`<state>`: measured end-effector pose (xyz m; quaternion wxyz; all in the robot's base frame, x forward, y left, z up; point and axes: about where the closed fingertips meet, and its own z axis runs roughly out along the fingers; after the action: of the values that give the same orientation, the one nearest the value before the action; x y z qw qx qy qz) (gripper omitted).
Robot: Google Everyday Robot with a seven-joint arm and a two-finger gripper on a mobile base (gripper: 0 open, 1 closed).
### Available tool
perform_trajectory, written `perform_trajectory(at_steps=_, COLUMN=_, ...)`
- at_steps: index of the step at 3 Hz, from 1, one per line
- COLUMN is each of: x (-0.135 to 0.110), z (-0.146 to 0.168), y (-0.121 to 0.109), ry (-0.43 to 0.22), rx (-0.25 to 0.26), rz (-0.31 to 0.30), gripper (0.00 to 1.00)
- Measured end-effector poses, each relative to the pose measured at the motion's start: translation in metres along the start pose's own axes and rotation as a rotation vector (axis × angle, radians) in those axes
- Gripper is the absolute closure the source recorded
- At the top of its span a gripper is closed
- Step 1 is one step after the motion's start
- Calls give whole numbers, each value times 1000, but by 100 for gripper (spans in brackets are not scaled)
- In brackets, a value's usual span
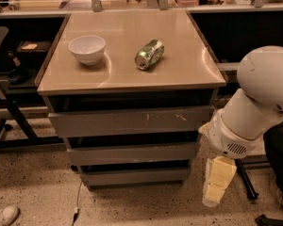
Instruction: Open bottom drawer
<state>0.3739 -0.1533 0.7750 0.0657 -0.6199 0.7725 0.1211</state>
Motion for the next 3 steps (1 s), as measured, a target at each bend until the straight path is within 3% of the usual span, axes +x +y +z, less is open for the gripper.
perform_trajectory(at_steps=1, x=-2, z=16, y=5, ry=17, rx=12, rz=-1, gripper=0)
perform_trajectory(at_steps=3, x=12, z=171, y=5, ry=1, rx=-142, rz=96, gripper=0)
